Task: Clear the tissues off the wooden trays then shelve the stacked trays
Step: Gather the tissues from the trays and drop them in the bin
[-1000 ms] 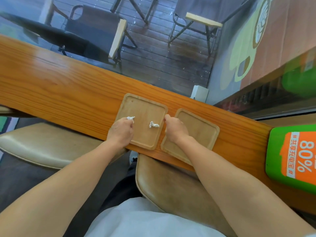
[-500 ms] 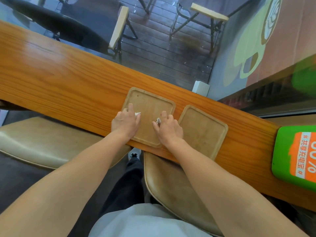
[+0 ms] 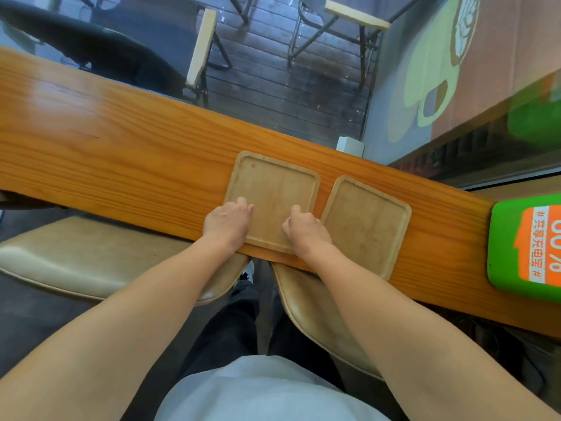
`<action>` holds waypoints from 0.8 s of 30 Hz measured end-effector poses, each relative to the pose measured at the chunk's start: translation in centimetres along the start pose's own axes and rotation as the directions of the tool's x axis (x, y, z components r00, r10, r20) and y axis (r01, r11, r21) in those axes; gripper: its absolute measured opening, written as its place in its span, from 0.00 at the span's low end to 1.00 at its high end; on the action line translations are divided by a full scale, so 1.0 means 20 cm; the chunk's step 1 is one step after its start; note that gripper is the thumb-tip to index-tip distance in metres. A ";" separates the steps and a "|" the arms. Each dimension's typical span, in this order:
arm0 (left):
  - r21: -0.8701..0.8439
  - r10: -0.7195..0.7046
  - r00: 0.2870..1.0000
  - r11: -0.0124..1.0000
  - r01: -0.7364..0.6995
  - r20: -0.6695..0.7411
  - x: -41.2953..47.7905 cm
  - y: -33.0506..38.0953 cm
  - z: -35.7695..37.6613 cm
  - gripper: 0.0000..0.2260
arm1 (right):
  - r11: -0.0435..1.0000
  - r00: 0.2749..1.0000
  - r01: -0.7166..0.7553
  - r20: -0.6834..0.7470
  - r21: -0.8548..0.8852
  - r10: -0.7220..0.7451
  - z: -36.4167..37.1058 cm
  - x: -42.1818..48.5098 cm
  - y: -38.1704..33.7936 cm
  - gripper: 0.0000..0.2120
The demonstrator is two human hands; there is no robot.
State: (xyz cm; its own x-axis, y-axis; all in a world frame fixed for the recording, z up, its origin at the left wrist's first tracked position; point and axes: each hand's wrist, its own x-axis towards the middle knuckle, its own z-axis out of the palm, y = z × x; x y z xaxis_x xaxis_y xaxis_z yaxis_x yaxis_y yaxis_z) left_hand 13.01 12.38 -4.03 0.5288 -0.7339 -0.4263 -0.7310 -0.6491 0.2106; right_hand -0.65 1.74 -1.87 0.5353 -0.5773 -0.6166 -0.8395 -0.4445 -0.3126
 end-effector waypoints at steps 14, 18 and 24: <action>0.084 0.414 0.910 0.907 -0.413 0.004 -0.10 0.44 -0.28 0.07 | 0.960 0.944 -0.212 -0.214 0.185 0.250 -0.22 -0.59 0.16 0.16; 0.126 0.547 0.837 0.830 -0.543 0.002 -0.26 0.68 -0.30 0.10 | 0.937 0.899 -0.255 -0.298 0.238 0.321 -0.27 -0.84 0.31 0.19; 0.169 0.683 0.731 0.722 -0.671 -0.013 -0.68 1.05 -0.23 0.17 | 0.927 0.829 -0.207 -0.447 0.314 0.337 -0.20 -1.34 0.58 0.20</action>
State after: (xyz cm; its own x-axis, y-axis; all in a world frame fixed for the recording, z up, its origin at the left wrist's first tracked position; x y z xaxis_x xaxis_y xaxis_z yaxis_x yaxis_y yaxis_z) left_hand -7.51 7.89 10.26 -0.1072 -0.9818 -0.1565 -0.9553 0.0581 0.2899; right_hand -24.39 9.22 13.91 0.2028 -0.9342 -0.2934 -0.9181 -0.0773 -0.3886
